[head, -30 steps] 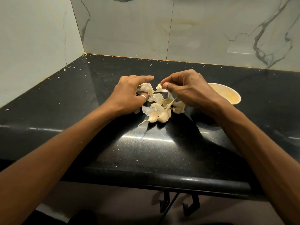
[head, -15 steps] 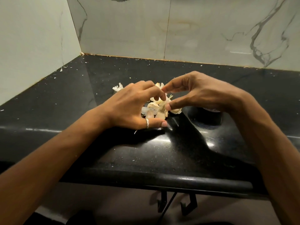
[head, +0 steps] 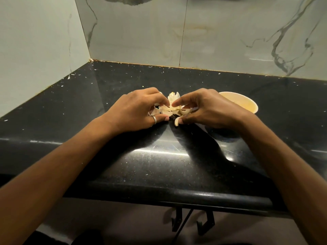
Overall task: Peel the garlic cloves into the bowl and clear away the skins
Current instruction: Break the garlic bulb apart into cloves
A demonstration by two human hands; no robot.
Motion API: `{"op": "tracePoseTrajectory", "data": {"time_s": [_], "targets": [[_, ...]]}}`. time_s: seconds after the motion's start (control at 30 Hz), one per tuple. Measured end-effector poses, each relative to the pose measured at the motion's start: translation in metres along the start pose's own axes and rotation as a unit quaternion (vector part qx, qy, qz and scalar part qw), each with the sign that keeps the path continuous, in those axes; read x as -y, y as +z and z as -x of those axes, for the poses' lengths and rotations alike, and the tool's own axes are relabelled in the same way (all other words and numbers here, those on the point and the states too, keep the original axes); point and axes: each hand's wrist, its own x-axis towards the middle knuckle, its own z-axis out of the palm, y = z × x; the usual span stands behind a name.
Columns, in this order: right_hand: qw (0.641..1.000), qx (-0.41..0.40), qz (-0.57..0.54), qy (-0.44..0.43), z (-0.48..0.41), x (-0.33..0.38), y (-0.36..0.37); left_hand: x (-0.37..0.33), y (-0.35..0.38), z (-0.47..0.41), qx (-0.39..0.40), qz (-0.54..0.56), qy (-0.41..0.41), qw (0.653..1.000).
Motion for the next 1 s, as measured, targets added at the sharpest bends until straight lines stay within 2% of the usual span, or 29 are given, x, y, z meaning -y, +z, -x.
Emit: {"op": "tracePoseTrajectory", "data": {"time_s": [0.17,0.27,0.37,0.5,0.6,0.67,0.87,1.0], "targets": [[0.995,-0.056,-0.076,-0.033,-0.003,-0.005,-0.002,0.003,-0.002,0.000,-0.016,-0.012,-0.029,0.999],[0.994,-0.085,-0.053,-0.044,-0.007,-0.005,-0.006,0.002,-0.003,-0.005,-0.037,0.010,-0.025,0.999],[0.995,-0.076,0.002,-0.061,-0.011,-0.003,-0.013,-0.001,-0.005,-0.015,-0.034,0.033,-0.005,0.999],[0.986,-0.068,0.098,-0.119,-0.012,0.002,-0.020,-0.006,-0.011,-0.030,0.017,0.061,0.006,0.998],[0.981,-0.058,0.102,-0.154,-0.009,0.000,-0.021,-0.010,-0.017,-0.043,0.112,0.080,-0.013,0.990],[0.979,-0.056,0.106,-0.168,-0.006,-0.004,-0.017,-0.010,-0.020,-0.049,0.121,0.092,-0.019,0.988],[0.981,-0.019,0.132,-0.141,-0.002,-0.016,-0.004,-0.013,-0.022,-0.034,0.066,0.138,0.000,0.988],[0.985,-0.019,0.127,-0.117,0.000,-0.017,-0.006,-0.017,-0.008,-0.023,0.076,0.063,0.048,0.994]]}}
